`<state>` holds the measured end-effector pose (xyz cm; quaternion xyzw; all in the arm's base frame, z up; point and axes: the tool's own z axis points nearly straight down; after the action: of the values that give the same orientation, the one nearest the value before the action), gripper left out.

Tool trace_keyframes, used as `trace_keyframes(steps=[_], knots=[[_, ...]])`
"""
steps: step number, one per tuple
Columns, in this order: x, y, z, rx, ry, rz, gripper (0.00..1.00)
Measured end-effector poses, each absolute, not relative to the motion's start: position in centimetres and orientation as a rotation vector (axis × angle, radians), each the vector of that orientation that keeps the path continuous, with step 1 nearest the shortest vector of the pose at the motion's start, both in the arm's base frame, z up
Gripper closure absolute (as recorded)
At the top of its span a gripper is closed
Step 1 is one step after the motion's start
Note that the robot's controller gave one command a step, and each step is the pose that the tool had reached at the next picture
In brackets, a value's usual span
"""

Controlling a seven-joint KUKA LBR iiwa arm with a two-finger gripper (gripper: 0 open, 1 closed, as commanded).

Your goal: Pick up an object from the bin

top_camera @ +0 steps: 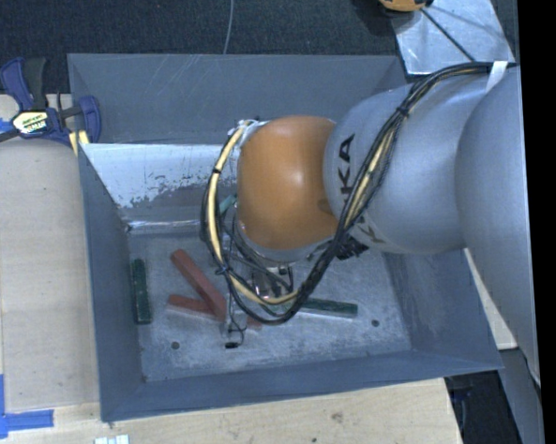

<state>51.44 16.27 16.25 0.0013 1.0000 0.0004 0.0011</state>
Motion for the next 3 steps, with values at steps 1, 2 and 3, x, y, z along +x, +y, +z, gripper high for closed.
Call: trace_keyframes(steps=[1, 2, 3], knots=[[51.4, 16.3, 16.2, 0.004, 3.139, 0.001, 0.00], [54.4, 13.6, 7.2, -0.233, 3.127, 0.001, 1.00], [54.3, 13.6, 7.1, -0.232, 3.128, 0.002, 0.00]])
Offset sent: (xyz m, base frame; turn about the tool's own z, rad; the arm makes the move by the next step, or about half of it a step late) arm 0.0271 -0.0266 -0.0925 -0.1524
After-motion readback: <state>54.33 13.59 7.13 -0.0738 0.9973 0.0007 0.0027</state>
